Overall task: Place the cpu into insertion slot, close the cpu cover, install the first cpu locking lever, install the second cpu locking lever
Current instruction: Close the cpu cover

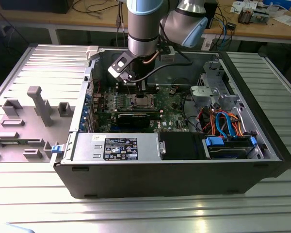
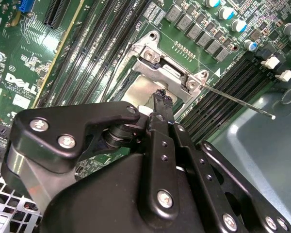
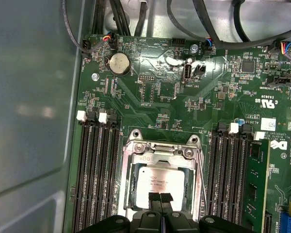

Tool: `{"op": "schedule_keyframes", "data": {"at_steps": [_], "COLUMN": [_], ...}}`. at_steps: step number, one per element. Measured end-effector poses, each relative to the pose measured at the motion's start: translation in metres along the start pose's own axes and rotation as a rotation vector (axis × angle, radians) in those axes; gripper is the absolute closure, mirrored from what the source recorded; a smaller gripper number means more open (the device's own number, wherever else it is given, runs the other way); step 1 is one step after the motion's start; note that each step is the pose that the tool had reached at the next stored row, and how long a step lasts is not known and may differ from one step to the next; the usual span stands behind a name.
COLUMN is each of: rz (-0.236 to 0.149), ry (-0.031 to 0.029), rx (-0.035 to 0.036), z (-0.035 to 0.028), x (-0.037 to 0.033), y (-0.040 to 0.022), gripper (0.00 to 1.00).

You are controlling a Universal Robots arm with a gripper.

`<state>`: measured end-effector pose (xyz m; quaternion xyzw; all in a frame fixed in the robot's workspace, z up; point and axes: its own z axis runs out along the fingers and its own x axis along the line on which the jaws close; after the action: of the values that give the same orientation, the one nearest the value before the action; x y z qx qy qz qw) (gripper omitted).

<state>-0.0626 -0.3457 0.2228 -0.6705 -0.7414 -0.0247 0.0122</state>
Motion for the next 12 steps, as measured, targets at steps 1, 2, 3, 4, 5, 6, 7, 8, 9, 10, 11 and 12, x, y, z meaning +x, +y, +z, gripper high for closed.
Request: {"op": "schedule_keyframes", "data": {"at_steps": [1, 2, 3, 4, 5, 6, 7, 8, 9, 10, 11, 12], "rz": [0.000, 0.000, 0.000, 0.000, 0.000, 0.000, 0.000, 0.000, 0.000, 0.000, 0.000, 0.000], "ry": [0.0000, 0.0000, -0.0001, 0.0001, 0.0001, 0.0002, 0.0002, 0.0002, 0.0005, 0.0004, 0.0003, 0.0004], "rx": [0.0000, 0.0001, 0.0001, 0.0000, 0.0000, -0.0002, -0.0001, -0.0001, -0.0001, -0.0001, 0.0000, -0.0001], "z": [0.0000, 0.0000, 0.0000, 0.0001, 0.0001, 0.0007, 0.0011, 0.0016, 0.0035, 0.0051, 0.0063, 0.0084], "x": [0.0000, 0.0000, 0.0000, 0.0000, 0.0000, 0.0001, 0.0001, 0.0002, 0.0005, 0.0005, 0.0006, 0.0007], "y": [0.0000, 0.0000, 0.0000, 0.0000, -0.0001, -0.0010, -0.0018, -0.0029, -0.0060, -0.0080, -0.0093, -0.0109], "gripper": [0.89, 0.89, 0.89, 0.89, 0.89, 0.89, 0.89, 0.89, 0.89, 0.89, 0.89, 0.89]}}
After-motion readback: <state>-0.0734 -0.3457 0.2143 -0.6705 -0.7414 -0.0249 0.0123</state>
